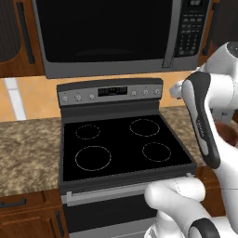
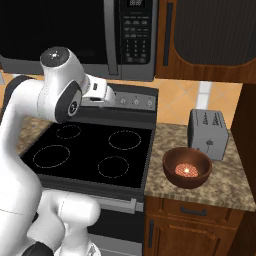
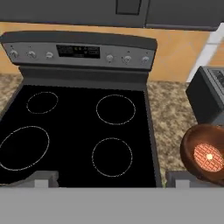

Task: Open the microwave, place the bowl with waffle inside the microwave, then close the microwave door and turn it on.

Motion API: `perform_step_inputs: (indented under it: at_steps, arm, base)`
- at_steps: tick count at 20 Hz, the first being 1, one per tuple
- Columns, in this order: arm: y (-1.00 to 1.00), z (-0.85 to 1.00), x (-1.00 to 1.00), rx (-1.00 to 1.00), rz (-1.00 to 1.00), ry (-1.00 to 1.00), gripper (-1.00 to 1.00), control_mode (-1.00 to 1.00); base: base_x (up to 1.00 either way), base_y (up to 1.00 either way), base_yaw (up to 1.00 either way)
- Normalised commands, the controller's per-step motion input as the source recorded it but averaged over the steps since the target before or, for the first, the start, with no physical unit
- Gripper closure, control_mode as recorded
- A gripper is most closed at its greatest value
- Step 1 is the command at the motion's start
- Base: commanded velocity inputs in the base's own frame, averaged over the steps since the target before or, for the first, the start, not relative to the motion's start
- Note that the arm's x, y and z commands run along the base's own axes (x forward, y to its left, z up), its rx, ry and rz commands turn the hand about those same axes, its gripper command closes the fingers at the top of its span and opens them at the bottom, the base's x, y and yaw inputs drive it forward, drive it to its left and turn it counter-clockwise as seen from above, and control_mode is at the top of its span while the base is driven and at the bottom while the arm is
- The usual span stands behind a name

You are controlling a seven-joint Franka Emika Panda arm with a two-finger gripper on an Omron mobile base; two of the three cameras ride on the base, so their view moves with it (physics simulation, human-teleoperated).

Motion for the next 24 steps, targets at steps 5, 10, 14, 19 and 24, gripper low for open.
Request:
perform_step_inputs:
  at_steps: [5, 10, 14, 19, 24]
  arm:
    - [-0.04, 0.93, 0.51, 0.00, 0.00, -0.49, -1.00, -1.00]
    - [0.00, 0.84, 0.45, 0.00, 0.00, -0.32, -1.00, -1.00]
    - [0.00, 0.49, 0.19, 0.00, -0.03, -0.38, -1.00, -1.00]
    - [0.00, 0.06, 0.30, 0.00, -0.06, -0.08, -1.00, -1.00]
    - [0.00, 0.00, 0.43, 0.00, -0.03, 0.00, -1.00, -1.00]
  base:
    - [0.00, 0.00, 0.00]
    - [0.00, 0.00, 0.00]
    - [0.00, 0.00, 0.00]
    - [0.00, 0.00, 0.00]
    - [0.00, 0.00, 0.00]
